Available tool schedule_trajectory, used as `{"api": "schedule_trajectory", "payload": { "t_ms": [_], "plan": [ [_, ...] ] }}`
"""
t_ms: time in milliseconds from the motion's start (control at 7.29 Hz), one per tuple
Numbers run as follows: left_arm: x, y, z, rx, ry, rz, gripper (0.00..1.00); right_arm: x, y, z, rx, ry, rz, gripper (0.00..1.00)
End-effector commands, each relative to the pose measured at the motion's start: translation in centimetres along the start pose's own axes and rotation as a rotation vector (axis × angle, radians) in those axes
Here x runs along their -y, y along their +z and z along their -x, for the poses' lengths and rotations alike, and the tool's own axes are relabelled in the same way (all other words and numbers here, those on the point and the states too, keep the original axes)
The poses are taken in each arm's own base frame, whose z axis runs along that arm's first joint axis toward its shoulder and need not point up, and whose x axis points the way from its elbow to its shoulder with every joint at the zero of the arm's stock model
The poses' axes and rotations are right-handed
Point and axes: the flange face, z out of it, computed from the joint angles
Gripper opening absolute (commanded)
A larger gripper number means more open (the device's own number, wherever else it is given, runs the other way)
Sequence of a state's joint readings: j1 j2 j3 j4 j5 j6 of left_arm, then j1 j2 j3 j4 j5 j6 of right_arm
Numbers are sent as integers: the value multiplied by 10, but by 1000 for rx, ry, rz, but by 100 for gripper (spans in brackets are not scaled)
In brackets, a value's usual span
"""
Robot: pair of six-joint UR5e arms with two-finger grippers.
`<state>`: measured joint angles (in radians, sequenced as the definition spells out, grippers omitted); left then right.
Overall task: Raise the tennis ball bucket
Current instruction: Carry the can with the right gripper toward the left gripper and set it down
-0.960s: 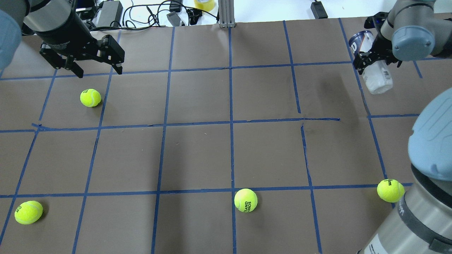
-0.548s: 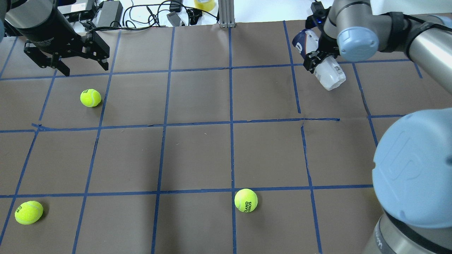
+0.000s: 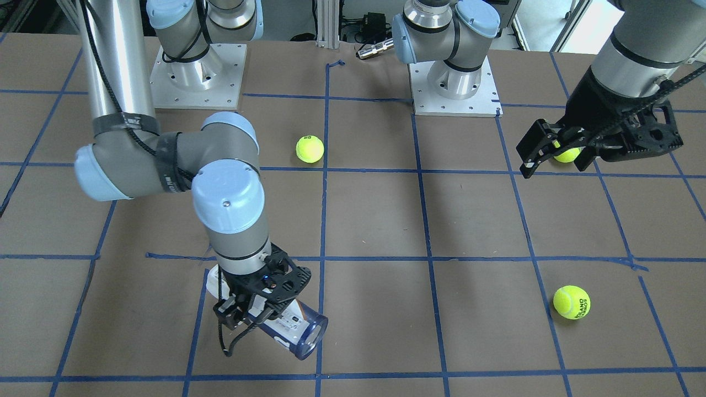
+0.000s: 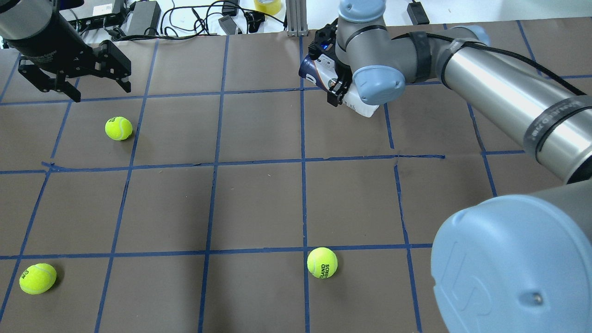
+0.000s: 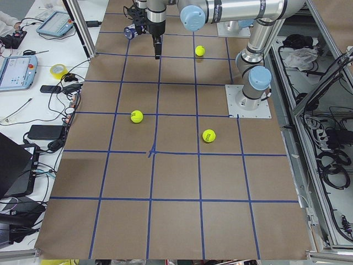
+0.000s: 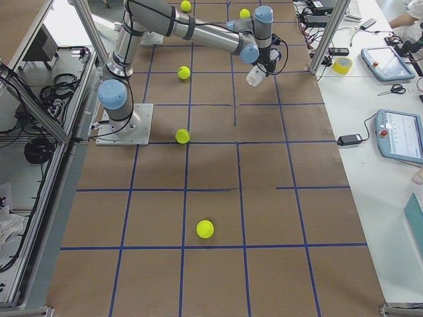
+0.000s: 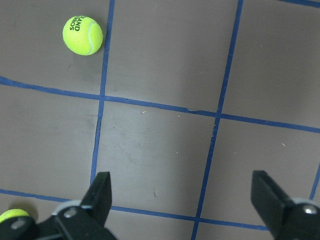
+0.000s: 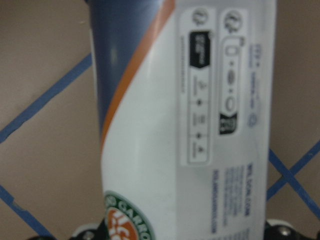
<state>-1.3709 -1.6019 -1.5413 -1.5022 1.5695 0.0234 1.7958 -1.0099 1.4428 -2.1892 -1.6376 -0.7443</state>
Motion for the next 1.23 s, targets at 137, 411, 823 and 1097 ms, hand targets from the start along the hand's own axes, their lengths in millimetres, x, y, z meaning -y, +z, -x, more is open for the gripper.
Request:
{"api": "schedule_trajectory", "payload": {
  "t_ms": [137, 411, 823, 1097],
  "plan": [
    [-8, 8, 2, 18, 0, 18, 100, 52, 17, 53, -20, -437, -29, 74],
    [0, 16, 7, 13, 28, 29, 100, 67, 12, 63, -45, -530, -80, 74],
    [5, 12, 10, 15, 48, 4, 100, 97, 38, 87, -56, -743, -140, 73],
    [5, 12, 10, 13, 83, 5, 100, 108, 64, 108, -31, -691, -146, 78]
  ]
}}
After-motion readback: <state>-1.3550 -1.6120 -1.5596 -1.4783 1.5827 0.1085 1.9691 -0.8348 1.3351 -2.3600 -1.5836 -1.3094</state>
